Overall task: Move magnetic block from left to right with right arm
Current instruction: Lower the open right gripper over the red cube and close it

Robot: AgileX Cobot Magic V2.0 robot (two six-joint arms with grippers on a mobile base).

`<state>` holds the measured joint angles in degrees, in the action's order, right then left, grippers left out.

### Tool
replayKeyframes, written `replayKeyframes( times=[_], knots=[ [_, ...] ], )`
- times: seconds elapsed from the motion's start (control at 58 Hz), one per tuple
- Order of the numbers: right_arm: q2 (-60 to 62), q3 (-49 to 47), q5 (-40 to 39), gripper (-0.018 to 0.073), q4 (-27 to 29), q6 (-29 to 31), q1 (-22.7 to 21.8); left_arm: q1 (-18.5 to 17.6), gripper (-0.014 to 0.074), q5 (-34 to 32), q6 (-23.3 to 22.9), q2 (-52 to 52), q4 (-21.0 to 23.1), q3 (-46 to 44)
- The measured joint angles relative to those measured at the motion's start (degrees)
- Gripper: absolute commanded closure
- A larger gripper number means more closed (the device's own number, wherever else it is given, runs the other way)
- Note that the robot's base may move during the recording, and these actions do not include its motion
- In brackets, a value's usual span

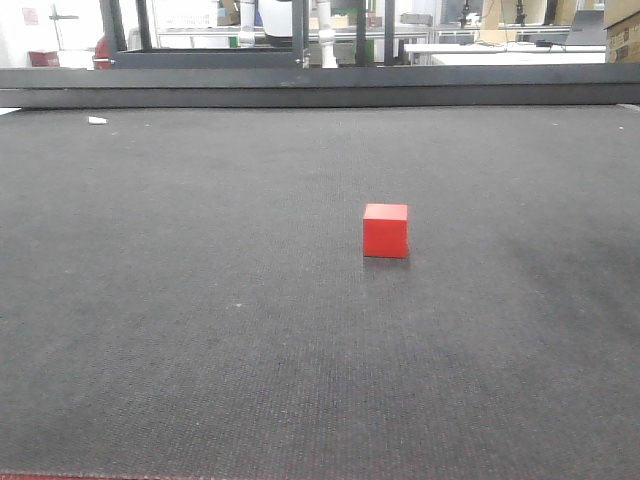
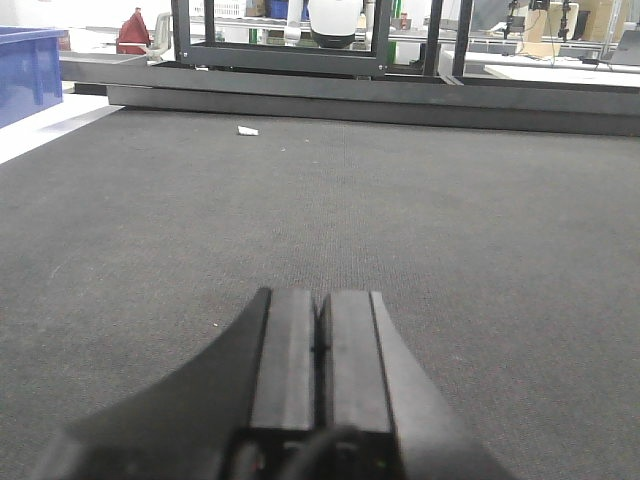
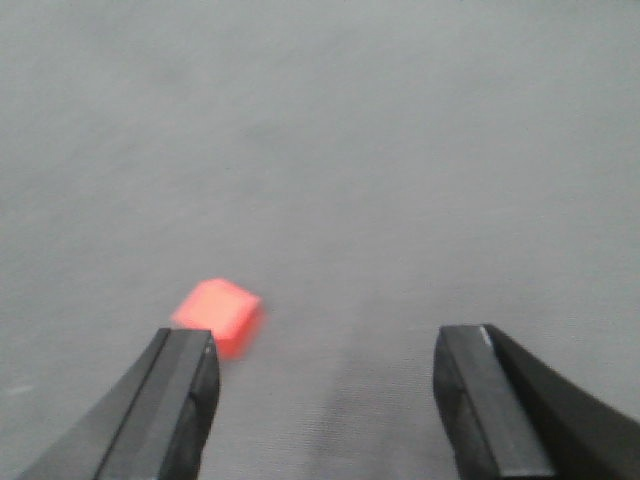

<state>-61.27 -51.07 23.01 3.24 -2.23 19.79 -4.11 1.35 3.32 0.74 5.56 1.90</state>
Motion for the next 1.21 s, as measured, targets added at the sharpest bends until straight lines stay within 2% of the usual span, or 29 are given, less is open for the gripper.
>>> replayKeyframes(
  times=[0.138, 0.224, 0.431, 0.517, 0.672, 0.982, 1.206],
  knots=[
    [-10.2, -7.7, 3.0, 0.0000, -2.6, -7.7, 5.6, 0.0, 0.0722, 0.0, 0.0, 0.0, 0.0, 0.0],
    [-16.6, -13.2, 6.6, 0.0000, -5.9, -15.3, 8.2, 0.0, 0.0722, 0.0, 0.0, 0.0, 0.0, 0.0],
    [-28.6, -25.6, 20.7, 0.0000, -14.1, -34.6, 11.2, 0.0, 0.0722, 0.0, 0.0, 0.0, 0.0, 0.0],
    [-32.8, -29.9, 26.4, 0.0000, -17.5, -40.1, 12.1, 0.0, 0.0722, 0.0, 0.0, 0.0, 0.0, 0.0],
    [-39.5, -36.4, 31.5, 0.0000, -20.3, -42.9, 13.6, 0.0, 0.0722, 0.0, 0.0, 0.0, 0.0, 0.0],
    [-48.5, -42.2, 32.5, 0.0000, -20.5, -43.5, 14.9, 0.0, 0.0722, 0.0, 0.0, 0.0, 0.0, 0.0],
    [-52.2, -42.3, 32.5, 0.0000, -17.1, -43.5, 13.9, 0.0, 0.0722, 0.0, 0.0, 0.0, 0.0, 0.0]
  ],
)
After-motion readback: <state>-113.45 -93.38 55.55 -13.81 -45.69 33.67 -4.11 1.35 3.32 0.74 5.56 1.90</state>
